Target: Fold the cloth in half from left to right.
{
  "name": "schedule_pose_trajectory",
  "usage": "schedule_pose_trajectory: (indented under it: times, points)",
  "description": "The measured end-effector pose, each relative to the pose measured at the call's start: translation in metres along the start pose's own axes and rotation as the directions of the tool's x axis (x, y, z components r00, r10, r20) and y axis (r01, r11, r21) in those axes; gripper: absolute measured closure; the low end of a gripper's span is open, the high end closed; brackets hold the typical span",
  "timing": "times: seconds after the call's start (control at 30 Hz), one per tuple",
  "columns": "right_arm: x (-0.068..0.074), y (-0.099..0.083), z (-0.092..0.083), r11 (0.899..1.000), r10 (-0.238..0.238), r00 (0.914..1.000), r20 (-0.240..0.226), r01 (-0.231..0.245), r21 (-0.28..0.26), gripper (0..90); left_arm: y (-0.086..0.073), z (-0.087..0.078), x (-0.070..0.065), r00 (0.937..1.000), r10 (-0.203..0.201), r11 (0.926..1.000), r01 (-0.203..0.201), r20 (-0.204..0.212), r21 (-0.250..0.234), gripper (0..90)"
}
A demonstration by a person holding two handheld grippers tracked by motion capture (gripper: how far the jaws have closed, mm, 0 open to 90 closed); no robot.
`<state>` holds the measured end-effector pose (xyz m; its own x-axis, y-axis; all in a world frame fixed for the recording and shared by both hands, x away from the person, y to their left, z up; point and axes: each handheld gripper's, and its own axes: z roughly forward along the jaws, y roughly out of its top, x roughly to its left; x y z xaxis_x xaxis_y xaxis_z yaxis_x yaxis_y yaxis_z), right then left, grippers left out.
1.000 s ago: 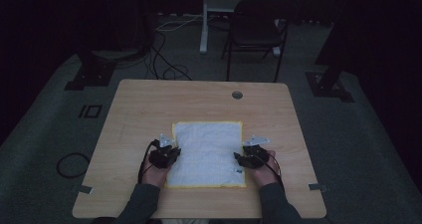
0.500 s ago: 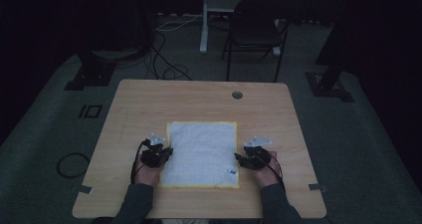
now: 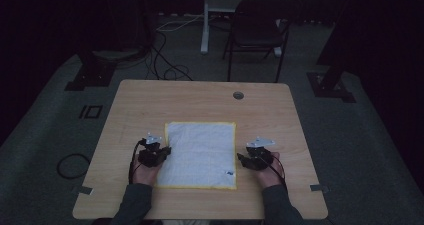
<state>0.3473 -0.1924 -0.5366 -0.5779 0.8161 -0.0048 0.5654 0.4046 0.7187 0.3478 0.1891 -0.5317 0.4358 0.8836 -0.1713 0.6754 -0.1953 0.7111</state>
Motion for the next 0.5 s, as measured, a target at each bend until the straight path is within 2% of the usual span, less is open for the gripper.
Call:
schedule_pose_trajectory:
  times: [0.03, 0.13, 0.5]
  points:
    - [0.0, 0.0, 0.0, 1.0, 0.0, 1.0, 0.0, 0.0, 0.0, 49.8, 0.004, -0.004, -0.002, 0.9997, 0.006, 0.9998, -0.006, 0.023, -0.018, 86.8]
    - [0.0, 0.0, 0.001, 1.0, -0.005, 1.0, 0.0, 0.005, 0.004, 49.8, 0.008, -0.007, -0.006, 0.9988, 0.024, 0.9989, -0.022, 0.043, -0.042, 86.9]
    - [0.0, 0.0, 0.002, 1.0, -0.006, 1.0, -0.001, 0.006, 0.011, 49.8, 0.021, -0.01, -0.018, 0.9941, 0.059, 0.996, -0.052, 0.091, -0.073, 86.9]
